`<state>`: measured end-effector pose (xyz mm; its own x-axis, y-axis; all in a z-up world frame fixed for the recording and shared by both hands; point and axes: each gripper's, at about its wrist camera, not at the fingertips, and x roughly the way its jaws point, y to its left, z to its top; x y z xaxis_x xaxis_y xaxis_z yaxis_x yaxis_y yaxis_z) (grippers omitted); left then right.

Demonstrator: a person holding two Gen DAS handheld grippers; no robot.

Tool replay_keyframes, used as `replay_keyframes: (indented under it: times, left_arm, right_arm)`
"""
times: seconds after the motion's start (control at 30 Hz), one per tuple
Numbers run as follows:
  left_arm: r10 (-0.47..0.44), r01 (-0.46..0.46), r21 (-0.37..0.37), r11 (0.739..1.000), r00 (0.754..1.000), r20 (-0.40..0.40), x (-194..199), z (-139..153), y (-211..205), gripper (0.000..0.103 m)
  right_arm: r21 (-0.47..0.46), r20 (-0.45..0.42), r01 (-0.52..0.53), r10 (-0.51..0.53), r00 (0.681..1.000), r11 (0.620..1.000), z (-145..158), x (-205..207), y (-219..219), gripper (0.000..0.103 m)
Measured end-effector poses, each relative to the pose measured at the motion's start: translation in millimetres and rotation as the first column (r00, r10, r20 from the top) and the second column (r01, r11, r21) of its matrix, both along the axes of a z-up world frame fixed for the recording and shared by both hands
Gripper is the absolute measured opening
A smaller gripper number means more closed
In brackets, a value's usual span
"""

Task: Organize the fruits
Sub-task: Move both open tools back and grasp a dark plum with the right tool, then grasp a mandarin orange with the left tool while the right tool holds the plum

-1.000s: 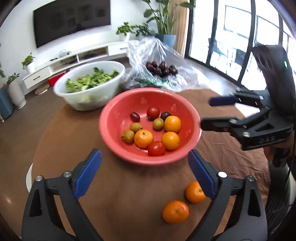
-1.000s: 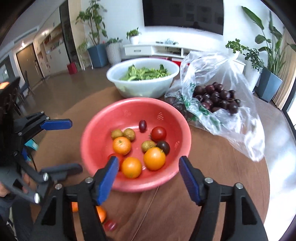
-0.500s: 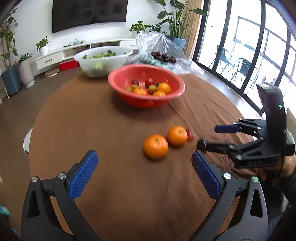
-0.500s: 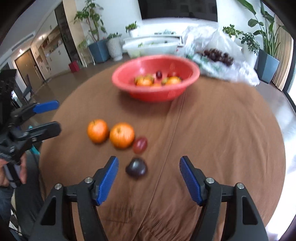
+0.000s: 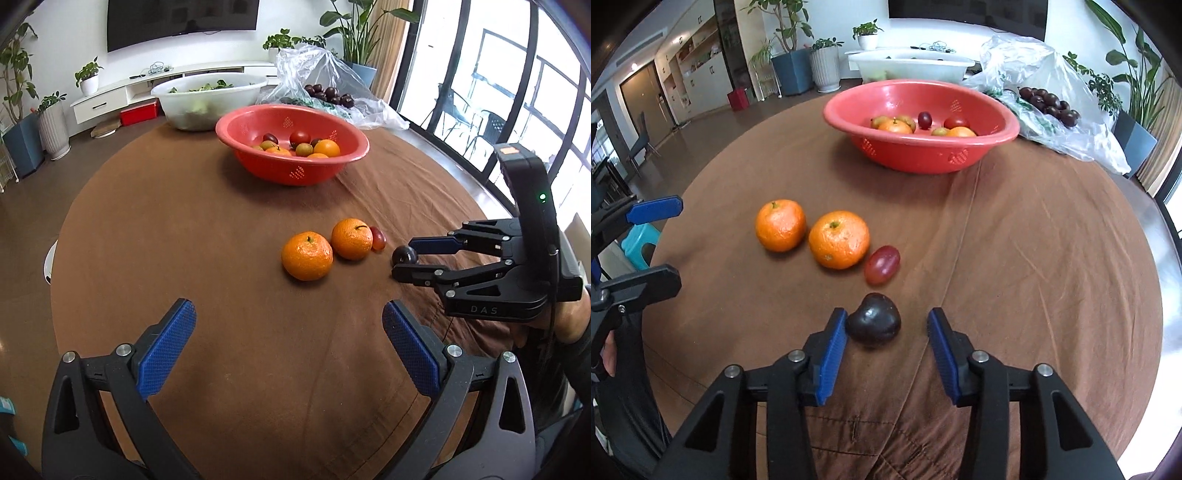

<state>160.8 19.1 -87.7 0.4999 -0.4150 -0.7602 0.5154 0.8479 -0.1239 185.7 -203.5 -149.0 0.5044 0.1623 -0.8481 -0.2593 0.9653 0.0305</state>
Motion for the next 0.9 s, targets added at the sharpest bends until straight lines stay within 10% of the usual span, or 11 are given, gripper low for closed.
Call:
replay_keyframes:
  times: [0.5,0.9]
  left_arm:
    - [-0.043,0.043,0.03,0.999,0.999,-0.007,15.0,-4.1,-7.0,0.102]
    - [-0.264,0.267,0.18,0.947,0.964,-0.039,54.9,-16.1,-50.3,0.102]
  right_arm:
    - [-0.007,0.0,-0.04,0.04,0.999,0.999,3.8,-1.2,4.2,0.03]
    - [0.055,0.022,-0.004,0.003,1.0,0.998,18.9,-7.1,-12.7,0.03]
